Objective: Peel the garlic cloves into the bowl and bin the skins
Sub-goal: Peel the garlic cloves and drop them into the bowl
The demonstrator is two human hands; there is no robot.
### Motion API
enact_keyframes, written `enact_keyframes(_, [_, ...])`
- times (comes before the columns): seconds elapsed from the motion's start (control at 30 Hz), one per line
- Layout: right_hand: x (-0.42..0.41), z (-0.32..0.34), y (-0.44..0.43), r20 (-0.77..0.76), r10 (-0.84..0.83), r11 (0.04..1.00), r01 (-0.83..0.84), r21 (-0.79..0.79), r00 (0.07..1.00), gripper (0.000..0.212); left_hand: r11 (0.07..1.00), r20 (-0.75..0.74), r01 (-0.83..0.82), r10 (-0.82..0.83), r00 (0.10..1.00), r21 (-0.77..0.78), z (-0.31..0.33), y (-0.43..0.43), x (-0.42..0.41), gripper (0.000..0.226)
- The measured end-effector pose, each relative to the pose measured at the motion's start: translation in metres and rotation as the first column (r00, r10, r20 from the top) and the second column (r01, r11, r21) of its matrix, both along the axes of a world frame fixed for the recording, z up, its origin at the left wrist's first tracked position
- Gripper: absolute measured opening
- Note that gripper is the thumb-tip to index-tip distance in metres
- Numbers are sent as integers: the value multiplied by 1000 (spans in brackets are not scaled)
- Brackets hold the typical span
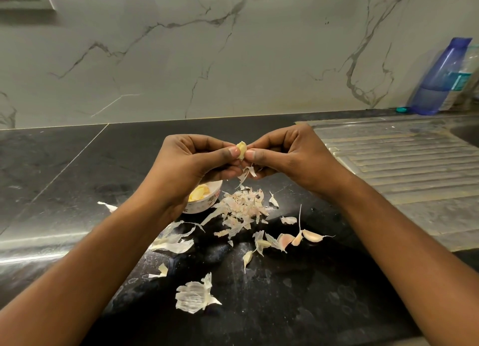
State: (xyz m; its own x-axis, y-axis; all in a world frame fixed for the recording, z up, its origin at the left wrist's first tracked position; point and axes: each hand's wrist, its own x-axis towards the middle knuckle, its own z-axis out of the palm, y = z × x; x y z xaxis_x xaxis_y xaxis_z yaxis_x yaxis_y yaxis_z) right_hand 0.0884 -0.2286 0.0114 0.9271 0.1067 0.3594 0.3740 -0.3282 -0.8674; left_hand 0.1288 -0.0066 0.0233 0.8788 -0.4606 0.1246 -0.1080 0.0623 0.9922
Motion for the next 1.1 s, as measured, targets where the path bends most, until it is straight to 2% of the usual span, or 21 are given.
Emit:
enact_keyframes(0.3, [0, -4, 4, 91, -47, 999, 46, 16, 995, 10, 996, -101, 33, -41, 994, -82, 1, -1, 0, 27])
enact_keyframes(0.4, [0, -5, 5, 97, -56, 998, 52, 35, 994, 9, 990, -169, 50, -71, 983, -129, 2, -2, 0, 26])
enact_keyframes(0.5, [0, -5, 5, 80, -77, 996, 73, 52, 994, 8, 992, -168, 59, -77, 983, -109, 1, -1, 2, 24])
enact_keyframes(0.57, [0, -4, 5, 75, -98, 994, 94, 53, 992, 7, 999, -69, 31, -34, 997, -40, -2, 0, 4, 25])
enact_keyframes(0.63, [1, -4, 4, 73, -118, 993, 116, 23, 990, 6, 994, 184, -71, 56, 981, 77, -7, 0, 6, 21])
enact_keyframes(0.7, [1, -4, 4, 71, -124, 992, 125, -7, 990, 6, 969, 443, -187, 99, 891, 159, -12, 0, 7, 18])
enact_keyframes(0.73, [2, -4, 4, 73, -126, 992, 127, -16, 989, 7, 961, 512, -213, 94, 854, 178, -13, -1, 6, 18])
enact_keyframes(0.83, [3, -5, 3, 97, -123, 991, 127, -41, 988, 10, 956, 559, -208, 59, 827, 208, -14, -3, 4, 20])
enact_keyframes(1.03, [2, -4, 2, 144, -97, 990, 110, -91, 985, 11, 967, 479, -140, 22, 878, 212, -14, -3, 7, 35])
enact_keyframes(1.1, [2, -4, 2, 156, -95, 989, 111, -102, 983, 11, 967, 476, -109, -14, 880, 230, -15, -3, 7, 31])
